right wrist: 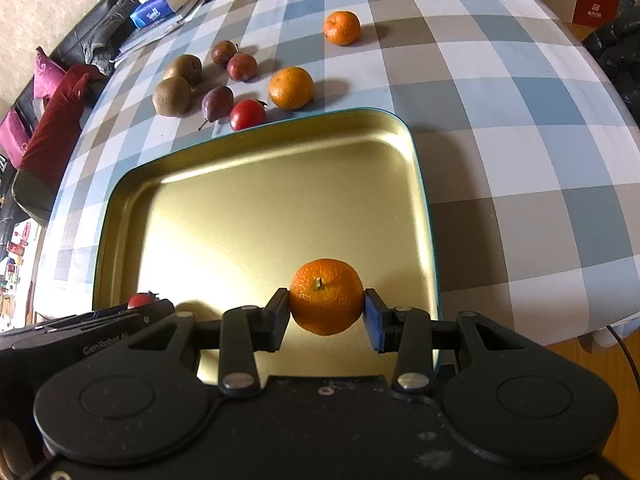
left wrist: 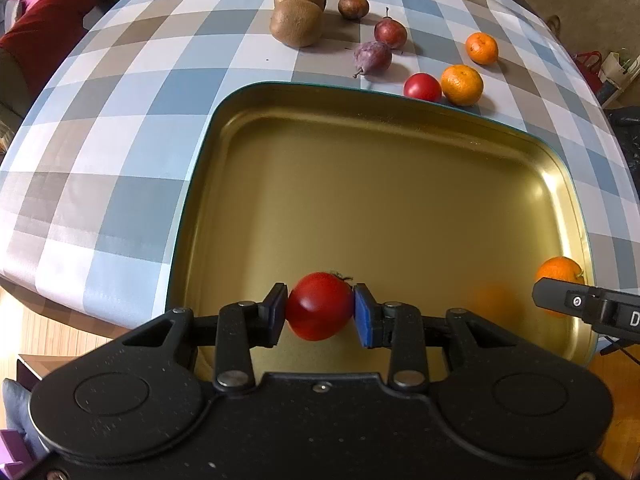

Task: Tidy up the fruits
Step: 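Carry both fruits over the tray and open both tools to drop them, then move both open tools back toward the remaining fruits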

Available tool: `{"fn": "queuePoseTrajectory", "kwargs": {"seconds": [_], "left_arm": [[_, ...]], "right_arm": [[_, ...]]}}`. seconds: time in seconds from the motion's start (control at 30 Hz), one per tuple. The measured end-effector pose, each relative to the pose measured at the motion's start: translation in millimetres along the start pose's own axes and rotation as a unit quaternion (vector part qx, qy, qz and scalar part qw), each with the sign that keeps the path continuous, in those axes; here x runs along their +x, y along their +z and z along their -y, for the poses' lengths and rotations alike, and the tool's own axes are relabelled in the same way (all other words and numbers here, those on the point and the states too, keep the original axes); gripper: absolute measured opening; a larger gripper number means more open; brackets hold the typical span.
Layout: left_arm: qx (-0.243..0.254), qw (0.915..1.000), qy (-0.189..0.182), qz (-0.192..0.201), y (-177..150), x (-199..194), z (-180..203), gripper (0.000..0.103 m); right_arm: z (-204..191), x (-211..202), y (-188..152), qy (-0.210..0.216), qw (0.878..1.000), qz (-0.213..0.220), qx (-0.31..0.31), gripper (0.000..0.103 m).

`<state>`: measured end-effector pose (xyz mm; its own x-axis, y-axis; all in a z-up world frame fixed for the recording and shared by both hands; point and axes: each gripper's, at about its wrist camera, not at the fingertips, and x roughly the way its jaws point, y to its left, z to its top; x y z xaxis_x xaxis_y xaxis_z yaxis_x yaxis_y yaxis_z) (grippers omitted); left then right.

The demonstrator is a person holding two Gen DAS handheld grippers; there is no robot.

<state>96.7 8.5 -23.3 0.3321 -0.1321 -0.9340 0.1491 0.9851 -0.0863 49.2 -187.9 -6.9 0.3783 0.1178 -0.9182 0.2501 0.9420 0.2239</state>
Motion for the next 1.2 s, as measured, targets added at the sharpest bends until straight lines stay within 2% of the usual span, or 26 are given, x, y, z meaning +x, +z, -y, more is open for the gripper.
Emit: {"fn": "queuePoseTrajectory", "kwargs": {"seconds": [0.3,0.53,0.77,1.2], "left_arm": [[-0.001,0.9999,0.003,0.012,12.3,-4.2,-0.3,0.044],[0.005,0.9999,0.008,0.009,16.8,-1.1,1.3,0.044],[0.004,0.9999,0.01,0.007,18.1,1.2,1.8,0.044],[0.005,0.9999,0.016,-0.003,21.3,8.6,1.6,0.045]], "right_arm": [[-3.7,1.9,10.7,-0.001,1.0,-0.009,-0.009,0.042],[-3.8,4.9,15.9,0.014,1.0,-0.023,-0.007,0.042],[-6.7,-4.3,21.4,0.027,0.999,-0.012,-0.011,0.041],[-4.2,0.7,26.5,0.017,1.0,-0.014,-0.004,0.041]]}}
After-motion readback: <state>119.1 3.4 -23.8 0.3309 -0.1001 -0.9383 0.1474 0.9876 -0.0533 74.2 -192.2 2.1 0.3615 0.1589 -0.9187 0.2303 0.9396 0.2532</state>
